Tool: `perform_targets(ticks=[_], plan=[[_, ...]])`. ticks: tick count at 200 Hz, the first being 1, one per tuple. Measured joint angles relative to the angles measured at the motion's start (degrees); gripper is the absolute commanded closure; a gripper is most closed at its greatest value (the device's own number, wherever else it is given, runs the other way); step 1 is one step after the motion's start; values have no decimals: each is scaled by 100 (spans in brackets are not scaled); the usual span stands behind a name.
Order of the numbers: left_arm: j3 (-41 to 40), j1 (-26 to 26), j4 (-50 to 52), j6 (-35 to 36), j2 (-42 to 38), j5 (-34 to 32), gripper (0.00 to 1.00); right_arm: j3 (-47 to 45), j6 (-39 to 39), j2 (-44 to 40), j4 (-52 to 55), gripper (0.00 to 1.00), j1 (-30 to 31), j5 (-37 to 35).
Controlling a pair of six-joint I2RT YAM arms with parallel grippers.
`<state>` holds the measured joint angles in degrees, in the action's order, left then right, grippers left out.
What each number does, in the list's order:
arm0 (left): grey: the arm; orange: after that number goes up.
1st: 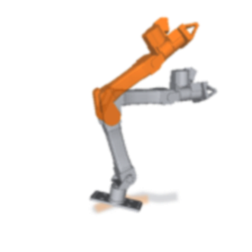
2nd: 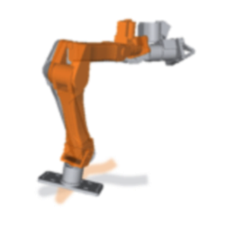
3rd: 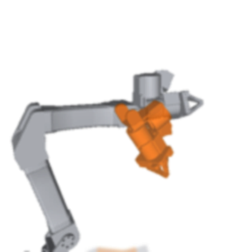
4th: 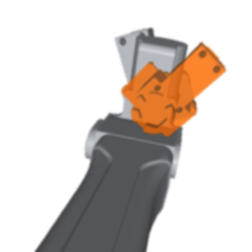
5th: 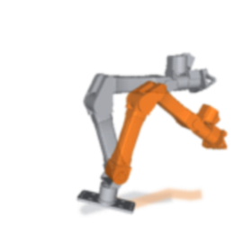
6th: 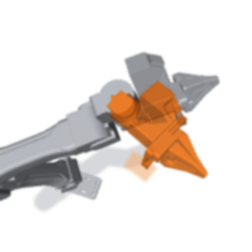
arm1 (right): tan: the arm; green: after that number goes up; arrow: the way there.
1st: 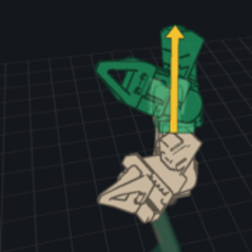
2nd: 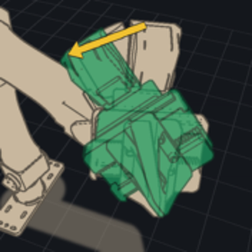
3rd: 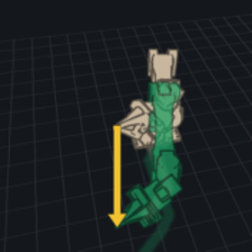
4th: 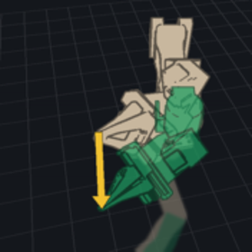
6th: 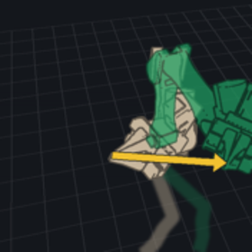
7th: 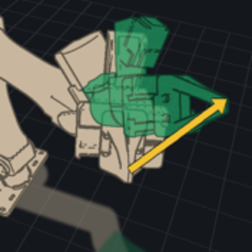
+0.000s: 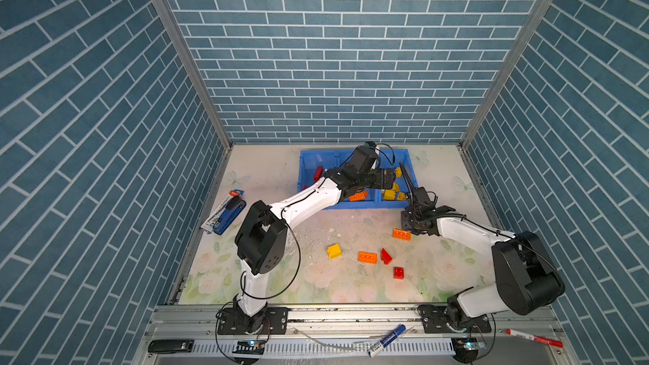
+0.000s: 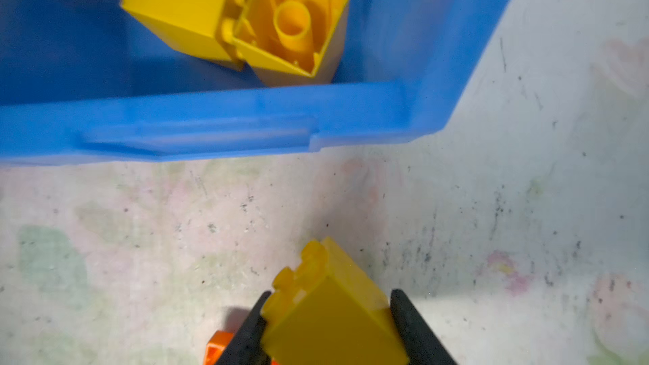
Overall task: Sort the legos into containers by color
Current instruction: Pick up the lego from the middle-right of the table, then place the lego in the container.
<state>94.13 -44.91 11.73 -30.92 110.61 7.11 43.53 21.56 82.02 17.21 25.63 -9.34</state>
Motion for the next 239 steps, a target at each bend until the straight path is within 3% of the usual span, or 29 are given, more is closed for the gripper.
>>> perform_targets(ticks=[60,92,164,199,239], plan=[[-518,31,212,129,-374,-310,1,15,-404,-599,-684,60,22,533],[-859,70,422,155,-680,-564,1,544,-402,129,-1069,60,24,549],[-1655,87,848,201,-1320,-1163,1,2188,-398,1840,-1327,56,24,-212],[-1945,90,970,407,-1447,-1150,1,2778,-522,2269,-1137,50,24,-415],[-2218,83,1040,981,-1613,-643,1,3077,-555,2387,-907,42,24,-518]])
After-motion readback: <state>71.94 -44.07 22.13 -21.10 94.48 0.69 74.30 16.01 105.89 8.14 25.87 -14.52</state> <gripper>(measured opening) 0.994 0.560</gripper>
